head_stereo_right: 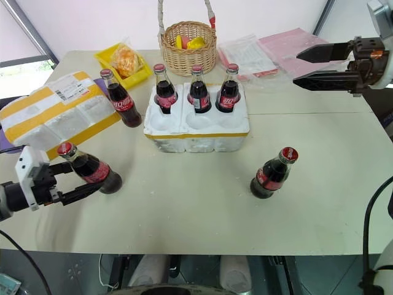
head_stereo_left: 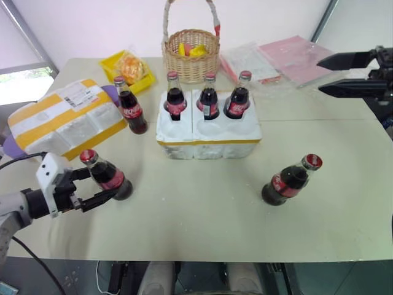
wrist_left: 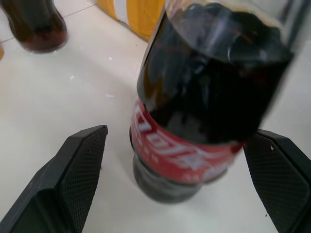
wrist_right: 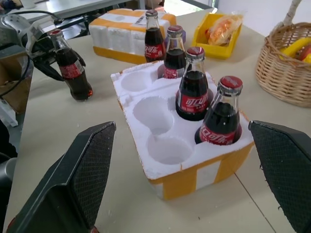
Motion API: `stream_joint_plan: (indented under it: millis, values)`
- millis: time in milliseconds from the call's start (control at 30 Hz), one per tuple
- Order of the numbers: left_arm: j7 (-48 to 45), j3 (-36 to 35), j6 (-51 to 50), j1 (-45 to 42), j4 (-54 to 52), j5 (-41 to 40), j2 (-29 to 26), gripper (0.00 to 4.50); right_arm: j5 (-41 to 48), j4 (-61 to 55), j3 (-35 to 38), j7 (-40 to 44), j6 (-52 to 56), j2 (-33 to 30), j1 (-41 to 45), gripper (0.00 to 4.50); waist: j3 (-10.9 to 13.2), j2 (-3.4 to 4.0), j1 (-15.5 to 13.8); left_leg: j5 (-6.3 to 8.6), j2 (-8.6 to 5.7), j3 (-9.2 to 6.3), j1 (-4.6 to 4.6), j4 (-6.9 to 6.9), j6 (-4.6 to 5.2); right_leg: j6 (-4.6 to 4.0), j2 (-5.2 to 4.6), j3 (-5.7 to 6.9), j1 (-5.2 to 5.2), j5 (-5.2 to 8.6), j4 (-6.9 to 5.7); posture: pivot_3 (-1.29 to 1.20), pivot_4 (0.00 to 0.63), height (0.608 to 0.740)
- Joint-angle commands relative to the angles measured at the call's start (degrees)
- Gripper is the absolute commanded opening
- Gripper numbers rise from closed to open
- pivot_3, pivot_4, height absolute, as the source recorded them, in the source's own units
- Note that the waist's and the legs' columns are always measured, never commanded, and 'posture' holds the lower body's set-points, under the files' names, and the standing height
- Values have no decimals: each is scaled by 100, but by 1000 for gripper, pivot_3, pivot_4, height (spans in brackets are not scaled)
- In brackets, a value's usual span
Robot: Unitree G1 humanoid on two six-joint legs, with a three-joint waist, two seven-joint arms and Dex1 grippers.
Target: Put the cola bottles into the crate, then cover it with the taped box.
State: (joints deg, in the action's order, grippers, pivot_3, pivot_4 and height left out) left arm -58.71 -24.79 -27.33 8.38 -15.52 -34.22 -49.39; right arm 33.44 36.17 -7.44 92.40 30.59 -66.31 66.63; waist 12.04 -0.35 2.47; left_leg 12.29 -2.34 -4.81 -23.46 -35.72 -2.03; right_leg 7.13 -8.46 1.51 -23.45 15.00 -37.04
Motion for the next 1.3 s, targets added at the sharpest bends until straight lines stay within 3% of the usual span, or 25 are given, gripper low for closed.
stream_joint_plan:
  millis: [33, 233, 333, 400, 567, 700, 900, 1100, 1300]
  values:
    - [68, 95, 131, -161, 37, 67, 57, 4473, 146, -203, 175, 10, 13, -102, 21, 4500, 0, 0, -1, 0, 0, -1, 0, 0, 0, 0, 1, 0, 0, 0, -1, 0, 150, 738]
    - [128, 257, 47, -449, 86, -56, 225, 4473, 107, -298, 266, 10, 17, -48, -118, 4500, 0, 0, -13, 0, 0, -1, 0, -1, 0, 7, 2, 0, -1, -4, -5, 0, 150, 738]
    - [86, 198, -24, -436, 58, -142, 208, 3661, 89, -312, 340, 10, 15, -23, -158, 4500, 0, 0, -8, -1, 0, 0, 0, -3, 0, 11, 1, -1, 0, -6, -4, 0, 150, 738]
    - [94, 189, -75, -441, 71, -142, 156, 2790, 71, -318, 403, 10, 23, 7, -185, 4500, 0, 0, -9, -1, 0, -1, 0, -2, 0, 11, 2, -1, 0, -6, -4, 0, 150, 738]
    - [16, 243, -355, -657, 0, -256, -65, 2841, -8, -333, 544, 10, 14, 115, -254, 4500, 0, 0, -1, -1, 1, -1, 0, -4, 0, 11, 4, -1, 0, -6, -4, 0, 150, 738]
    - [-193, 536, -1054, -2200, -34, -832, -553, 2841, -44, -407, 598, 10, -27, 199, -329, 4500, 9, -10, -67, -1, 10, -14, -10, -22, 0, 8, 26, 0, 0, -9, -7, 0, 150, 738]
    - [-295, 1524, -2111, -4727, 472, -1219, -336, 2841, -320, -297, 652, 10, -208, 504, -358, 4500, 11, -14, -141, -7, 19, -13, -19, -46, -9, 28, 48, -17, 5, -44, 4, 0, 150, 738]
    - [-312, 2308, -2307, -6461, 1368, -907, 391, 2841, -477, -298, 792, -38, -272, 745, -449, 4500, 17, -18, -117, -8, 23, -11, -19, -37, -9, 29, 57, -21, -4, -43, 1, 0, 150, 738]
    - [303, 2666, -2134, -7264, 2108, -376, 1485, 2841, -436, -549, 1044, -142, -149, 796, -689, 4500, 20, -25, -135, -9, 23, -8, -20, -40, -10, 29, 57, -25, -4, -43, 1, 0, 150, 738]
